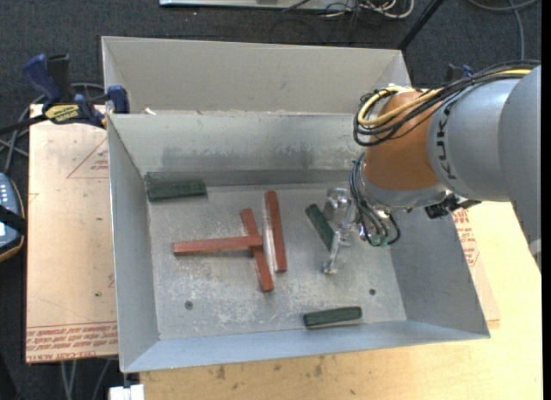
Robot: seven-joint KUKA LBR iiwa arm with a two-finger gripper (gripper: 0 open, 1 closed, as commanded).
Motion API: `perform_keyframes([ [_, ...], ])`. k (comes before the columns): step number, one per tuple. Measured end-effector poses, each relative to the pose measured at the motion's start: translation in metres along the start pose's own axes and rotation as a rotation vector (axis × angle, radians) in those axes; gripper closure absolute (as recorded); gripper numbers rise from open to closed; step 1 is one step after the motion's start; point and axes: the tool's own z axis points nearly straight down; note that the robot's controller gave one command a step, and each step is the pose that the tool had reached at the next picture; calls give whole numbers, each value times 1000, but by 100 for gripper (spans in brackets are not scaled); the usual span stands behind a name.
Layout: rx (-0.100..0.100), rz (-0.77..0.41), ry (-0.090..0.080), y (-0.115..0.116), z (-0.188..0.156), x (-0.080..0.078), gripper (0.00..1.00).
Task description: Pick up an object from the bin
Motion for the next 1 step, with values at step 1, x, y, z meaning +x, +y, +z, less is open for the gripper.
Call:
perform_keyframes([
  [1,-1,293,-4,0,-4,-7,100],
])
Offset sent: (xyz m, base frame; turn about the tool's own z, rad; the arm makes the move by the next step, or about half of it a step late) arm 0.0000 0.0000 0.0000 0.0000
